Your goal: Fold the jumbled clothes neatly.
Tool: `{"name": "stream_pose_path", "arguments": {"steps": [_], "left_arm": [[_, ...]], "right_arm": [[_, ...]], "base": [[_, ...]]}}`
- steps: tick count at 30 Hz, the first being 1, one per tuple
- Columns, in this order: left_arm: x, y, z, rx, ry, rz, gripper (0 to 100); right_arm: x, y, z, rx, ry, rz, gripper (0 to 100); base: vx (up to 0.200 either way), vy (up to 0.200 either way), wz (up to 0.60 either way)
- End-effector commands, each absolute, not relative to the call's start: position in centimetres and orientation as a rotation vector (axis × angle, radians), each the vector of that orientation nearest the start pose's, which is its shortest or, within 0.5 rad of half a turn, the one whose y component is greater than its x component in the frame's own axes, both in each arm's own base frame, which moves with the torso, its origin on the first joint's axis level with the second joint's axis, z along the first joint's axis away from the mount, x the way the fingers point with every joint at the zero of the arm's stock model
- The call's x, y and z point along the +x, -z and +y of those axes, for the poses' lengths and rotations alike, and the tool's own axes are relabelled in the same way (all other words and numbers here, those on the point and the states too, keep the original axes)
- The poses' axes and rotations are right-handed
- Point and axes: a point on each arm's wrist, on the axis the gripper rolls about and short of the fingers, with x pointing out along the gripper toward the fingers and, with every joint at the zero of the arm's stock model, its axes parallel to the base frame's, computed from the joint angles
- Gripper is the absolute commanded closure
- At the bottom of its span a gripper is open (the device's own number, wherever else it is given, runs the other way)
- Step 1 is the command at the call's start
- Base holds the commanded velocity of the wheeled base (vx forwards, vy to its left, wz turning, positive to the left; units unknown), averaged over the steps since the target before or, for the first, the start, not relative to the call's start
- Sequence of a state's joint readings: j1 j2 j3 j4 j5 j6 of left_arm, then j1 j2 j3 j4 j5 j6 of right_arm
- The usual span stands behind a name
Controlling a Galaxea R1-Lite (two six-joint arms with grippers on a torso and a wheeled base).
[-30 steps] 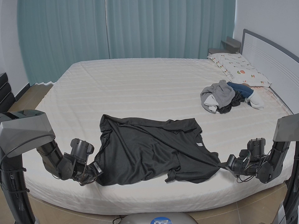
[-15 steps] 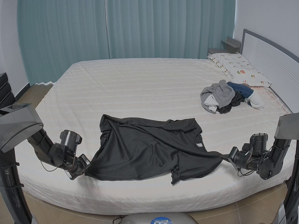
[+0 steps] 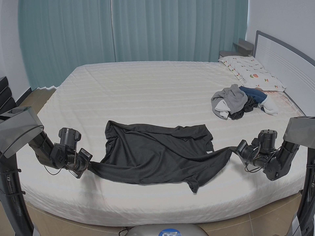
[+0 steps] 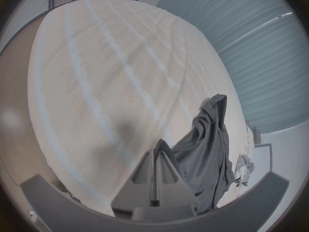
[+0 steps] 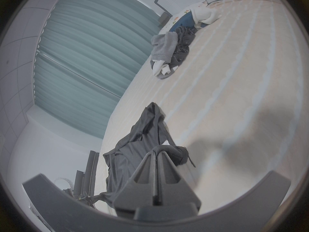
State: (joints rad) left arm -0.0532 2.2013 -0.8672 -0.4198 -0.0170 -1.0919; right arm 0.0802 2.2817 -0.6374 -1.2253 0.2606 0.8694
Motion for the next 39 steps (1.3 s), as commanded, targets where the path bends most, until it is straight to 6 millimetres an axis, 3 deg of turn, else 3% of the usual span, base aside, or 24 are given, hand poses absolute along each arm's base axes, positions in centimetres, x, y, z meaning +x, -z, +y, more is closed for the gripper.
{"name": "stream_pose_path", "arguments": {"steps": [1,4,5,8,14,17,21,25,34,35,39], "left_arm": [[35.7,-0.6,-1.7,-1.018,-0.445,0.824,100],[35.8,-0.5,-1.7,-1.016,-0.445,0.825,100],[35.8,-0.5,-1.7,-1.016,-0.445,0.825,100],[35.7,-0.3,-1.8,-1.009,-0.444,0.831,100],[35.5,0.0,-1.9,-0.992,-0.466,0.824,100],[35.5,0.1,-2.0,-0.989,-0.466,0.826,100],[35.5,0.1,-1.9,-0.99,-0.466,0.826,100],[35.5,0.1,-2.0,-0.987,-0.466,0.827,100],[35.6,0.1,-1.9,-0.992,-0.466,0.824,100],[35.6,0.1,-1.9,-0.992,-0.466,0.824,100],[35.7,-0.1,-1.9,-0.999,-0.465,0.818,100]], "right_arm": [[37.0,0.8,4.9,0.877,-0.147,0.527,100],[38.2,2.0,6.3,0.936,-0.139,0.532,100],[38.3,2.2,6.4,0.939,-0.136,0.532,0],[38.8,2.5,6.5,0.933,-0.131,0.52,0],[37.7,1.9,5.6,0.936,-0.115,0.504,0],[35.6,0.8,4.5,0.942,-0.131,0.511,0],[33.7,1.7,3.8,0.862,-0.172,0.586,0],[33.0,2.5,4.0,0.811,-0.23,0.622,0],[32.9,4.3,6.6,0.767,-0.292,0.686,0],[33.1,4.6,6.7,0.764,-0.291,0.69,100],[33.1,5.1,7.4,0.754,-0.295,0.723,100]], "base": [[0.0,0.0,0.0],[0.0,0.0,0.0],[0.0,0.0,0.0],[0.0,0.0,0.0],[0.0,0.0,0.0],[0.0,0.0,0.0],[0.0,0.0,0.0],[0.0,0.0,0.0],[0.0,0.0,0.0],[0.0,0.0,0.0],[0.0,0.0,0.0]]}}
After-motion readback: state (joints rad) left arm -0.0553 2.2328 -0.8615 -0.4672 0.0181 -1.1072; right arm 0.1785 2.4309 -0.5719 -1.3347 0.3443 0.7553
